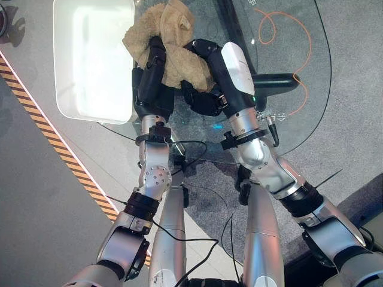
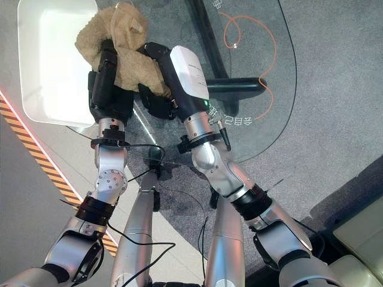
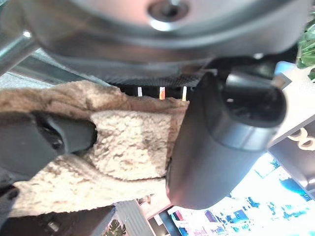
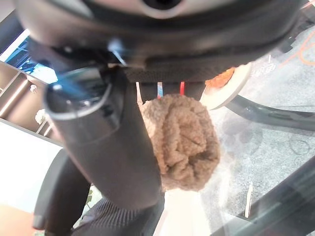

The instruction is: Wipe the table with a cloth and put it in the basket.

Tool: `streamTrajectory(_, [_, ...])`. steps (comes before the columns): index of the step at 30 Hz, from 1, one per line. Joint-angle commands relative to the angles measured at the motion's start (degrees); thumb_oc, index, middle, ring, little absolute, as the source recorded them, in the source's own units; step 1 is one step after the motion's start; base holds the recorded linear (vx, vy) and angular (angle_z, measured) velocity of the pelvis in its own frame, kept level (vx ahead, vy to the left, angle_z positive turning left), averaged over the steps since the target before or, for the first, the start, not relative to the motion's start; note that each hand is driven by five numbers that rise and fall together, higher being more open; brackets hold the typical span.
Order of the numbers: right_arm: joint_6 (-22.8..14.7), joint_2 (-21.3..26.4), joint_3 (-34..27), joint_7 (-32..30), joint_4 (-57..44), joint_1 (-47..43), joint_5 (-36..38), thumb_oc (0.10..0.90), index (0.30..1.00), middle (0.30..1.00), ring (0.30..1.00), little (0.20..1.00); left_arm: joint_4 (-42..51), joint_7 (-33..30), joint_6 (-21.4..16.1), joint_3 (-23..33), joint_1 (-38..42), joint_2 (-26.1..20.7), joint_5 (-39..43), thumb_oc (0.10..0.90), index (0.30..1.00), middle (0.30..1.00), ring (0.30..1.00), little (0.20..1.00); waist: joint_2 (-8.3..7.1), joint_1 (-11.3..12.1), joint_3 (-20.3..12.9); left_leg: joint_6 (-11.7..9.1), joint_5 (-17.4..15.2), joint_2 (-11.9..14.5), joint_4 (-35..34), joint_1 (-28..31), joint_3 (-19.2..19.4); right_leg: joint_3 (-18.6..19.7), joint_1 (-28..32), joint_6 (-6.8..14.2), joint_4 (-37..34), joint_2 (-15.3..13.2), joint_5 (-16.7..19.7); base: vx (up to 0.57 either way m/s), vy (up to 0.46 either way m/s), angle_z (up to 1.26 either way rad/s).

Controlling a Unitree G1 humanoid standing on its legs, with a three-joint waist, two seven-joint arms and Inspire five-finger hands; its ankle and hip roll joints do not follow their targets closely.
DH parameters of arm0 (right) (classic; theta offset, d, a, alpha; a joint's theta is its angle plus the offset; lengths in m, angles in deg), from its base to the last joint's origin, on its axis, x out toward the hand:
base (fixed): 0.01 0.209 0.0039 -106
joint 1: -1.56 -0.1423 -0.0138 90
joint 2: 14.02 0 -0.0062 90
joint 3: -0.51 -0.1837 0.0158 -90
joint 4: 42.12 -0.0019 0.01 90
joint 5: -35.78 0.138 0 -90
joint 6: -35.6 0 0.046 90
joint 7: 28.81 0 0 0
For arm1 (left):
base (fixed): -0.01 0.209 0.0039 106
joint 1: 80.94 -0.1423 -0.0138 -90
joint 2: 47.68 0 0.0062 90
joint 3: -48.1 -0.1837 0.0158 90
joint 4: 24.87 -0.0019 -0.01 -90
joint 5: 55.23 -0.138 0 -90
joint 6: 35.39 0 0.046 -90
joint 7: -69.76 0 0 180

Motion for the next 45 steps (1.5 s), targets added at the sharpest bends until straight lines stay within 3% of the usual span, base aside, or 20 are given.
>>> streamTrajectory(1, [-5.39,-3.76,-3.62,-1.38,-8.74,-8.67,-2.42,0.8,0.9,0.9,0.9,0.9,6.9,2.67,-6.06,1.35,7.25,-0.34,-4.96,0.1,0.3,0.3,0.3,0.2,-2.5,0.98,-1.44,5.94,-8.33,-5.84,4.07,2.57,5.46,-1.27,3.59,0.99,-15.39,4.24,9.52,0.0,0.0,0.0])
streamTrajectory(28, [-4.89,-4.13,-3.84,-1.28,-8.64,-8.56,-2.81,0.8,0.9,0.9,0.9,0.9,5.93,-6.03,-14.4,5.28,7.4,-0.64,-10.05,0.1,0.3,0.3,0.3,0.2,-2.17,1.27,-1.44,5.63,-8.66,-5.92,5.01,1.7,5.25,-1.08,2.84,0.64,-14.62,3.99,8.85,0.0,0.0,0.0])
streamTrajectory(45, [-4.91,-4.13,-3.93,-2.03,-8.68,-8.89,-2.81,0.8,0.9,0.9,0.9,0.9,5.05,-10.48,-16.47,6.17,8.44,-0.6,-12.71,0.1,0.3,0.3,0.3,0.2,-2.19,1.11,-1.44,5.59,-8.74,-6.05,5.47,1.13,5.01,-0.81,2.24,0.34,-13.89,4.49,8.36,0.0,0.0,0.0])
